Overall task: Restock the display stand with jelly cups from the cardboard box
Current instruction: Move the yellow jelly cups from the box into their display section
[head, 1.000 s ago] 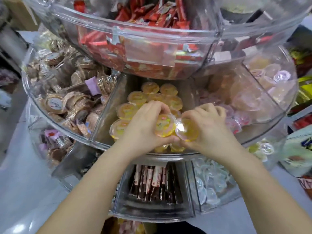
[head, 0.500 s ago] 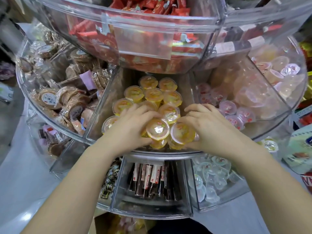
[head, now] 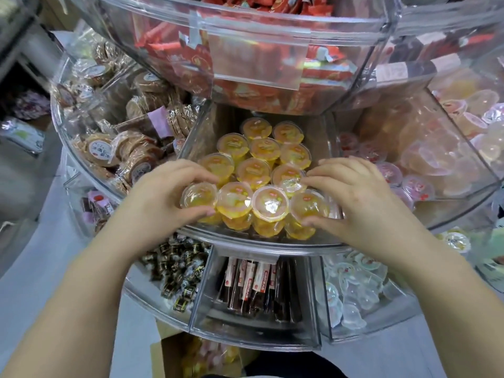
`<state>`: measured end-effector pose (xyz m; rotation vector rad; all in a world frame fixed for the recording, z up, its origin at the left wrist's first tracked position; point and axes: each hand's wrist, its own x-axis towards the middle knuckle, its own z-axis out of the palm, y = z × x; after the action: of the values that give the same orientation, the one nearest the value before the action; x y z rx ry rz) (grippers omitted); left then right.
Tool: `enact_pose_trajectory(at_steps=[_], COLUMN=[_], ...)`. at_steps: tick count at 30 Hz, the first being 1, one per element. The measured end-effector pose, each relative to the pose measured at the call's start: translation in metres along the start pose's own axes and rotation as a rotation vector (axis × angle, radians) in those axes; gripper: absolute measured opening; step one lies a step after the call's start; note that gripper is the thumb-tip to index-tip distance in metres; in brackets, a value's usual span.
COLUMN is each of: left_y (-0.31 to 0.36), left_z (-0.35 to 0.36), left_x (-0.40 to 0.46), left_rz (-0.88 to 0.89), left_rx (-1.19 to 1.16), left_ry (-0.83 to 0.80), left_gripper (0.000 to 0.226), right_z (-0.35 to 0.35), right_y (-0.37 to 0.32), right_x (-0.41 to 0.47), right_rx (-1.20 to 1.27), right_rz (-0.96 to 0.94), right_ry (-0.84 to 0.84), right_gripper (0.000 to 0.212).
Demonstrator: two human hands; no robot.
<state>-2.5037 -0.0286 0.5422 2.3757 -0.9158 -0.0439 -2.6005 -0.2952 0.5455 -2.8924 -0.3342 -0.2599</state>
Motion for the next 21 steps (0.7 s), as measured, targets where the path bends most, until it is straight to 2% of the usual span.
enact_pose_trajectory(at_steps=[2,7,14,17,21], left_y=[-0.006,-0.008,-0.004,-0.007,-0.010], left_z=[-0.014,-0.016,0.000,0.004,0.003], left_x=[-0.009,-0.012,0.007,0.012,0.016], left_rz=[-0.023,-0.032,0.126,0.229,0.256], left_rx=[0.062,0.160,0.287,0.295,0.259], left_ry=[0.016,-0.086,-0.177,-0.135,-0.114], left_gripper=[0.037,0.038,0.039,0.032,0.033], right_z=[0.005,0.023,0.040,0.043,0.045], right_y=[-0.010,-0.033,-0.042,-0.041,-0.041], right_x=[0.005,0.019,0.025,0.024,0.026], right_rx=[0.059,0.146,0.066,0.095,0.126], right_rz=[-0.045,-0.130,-0.076,-0.056,-0.038], right_ry=[0.092,0.029,-0.092,-0.088,-0.091], right_gripper=[0.047,0.042,0.042,0.042,0.040])
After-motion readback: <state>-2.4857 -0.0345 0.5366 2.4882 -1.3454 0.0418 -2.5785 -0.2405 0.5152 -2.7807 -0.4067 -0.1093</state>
